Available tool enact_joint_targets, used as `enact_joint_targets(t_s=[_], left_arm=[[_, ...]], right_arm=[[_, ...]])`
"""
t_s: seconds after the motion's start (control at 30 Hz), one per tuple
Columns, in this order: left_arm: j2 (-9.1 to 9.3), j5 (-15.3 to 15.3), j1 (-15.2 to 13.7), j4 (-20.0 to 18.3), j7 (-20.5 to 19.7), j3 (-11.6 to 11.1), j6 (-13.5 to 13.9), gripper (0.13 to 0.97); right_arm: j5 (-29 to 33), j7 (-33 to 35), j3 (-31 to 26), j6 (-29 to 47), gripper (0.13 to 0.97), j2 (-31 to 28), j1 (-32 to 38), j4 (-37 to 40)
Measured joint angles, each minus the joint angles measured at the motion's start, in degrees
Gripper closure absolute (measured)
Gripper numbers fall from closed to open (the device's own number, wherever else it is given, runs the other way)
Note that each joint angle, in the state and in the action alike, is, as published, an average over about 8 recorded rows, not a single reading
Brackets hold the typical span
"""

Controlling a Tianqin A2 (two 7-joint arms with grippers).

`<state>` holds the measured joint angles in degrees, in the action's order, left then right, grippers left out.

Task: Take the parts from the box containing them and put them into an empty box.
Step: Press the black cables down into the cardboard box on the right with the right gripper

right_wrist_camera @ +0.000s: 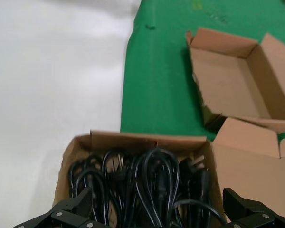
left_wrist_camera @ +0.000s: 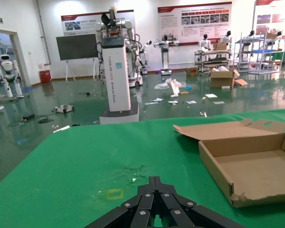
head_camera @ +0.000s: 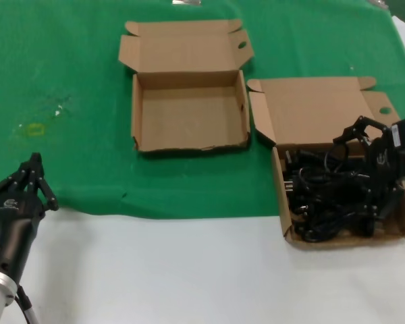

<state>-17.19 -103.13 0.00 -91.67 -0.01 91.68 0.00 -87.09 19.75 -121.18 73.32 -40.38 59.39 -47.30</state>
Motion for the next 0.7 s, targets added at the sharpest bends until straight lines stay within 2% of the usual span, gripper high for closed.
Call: enact_joint_targets(t_s=[0.43, 0.7], left_arm=[[0.0, 0.0, 0.0, 0.0, 0.0, 0.0, 0.0, 0.953], [0.0, 0.0, 0.0, 0.0, 0.0, 0.0, 0.0, 0.953]], right_arm=[[5.71, 15.71, -2.79, 1.29, 0.129, 8.08, 12.26, 25.69], [6.98, 19.86, -2.42, 0.88, 0.155, 10.29, 15.81, 32.98]])
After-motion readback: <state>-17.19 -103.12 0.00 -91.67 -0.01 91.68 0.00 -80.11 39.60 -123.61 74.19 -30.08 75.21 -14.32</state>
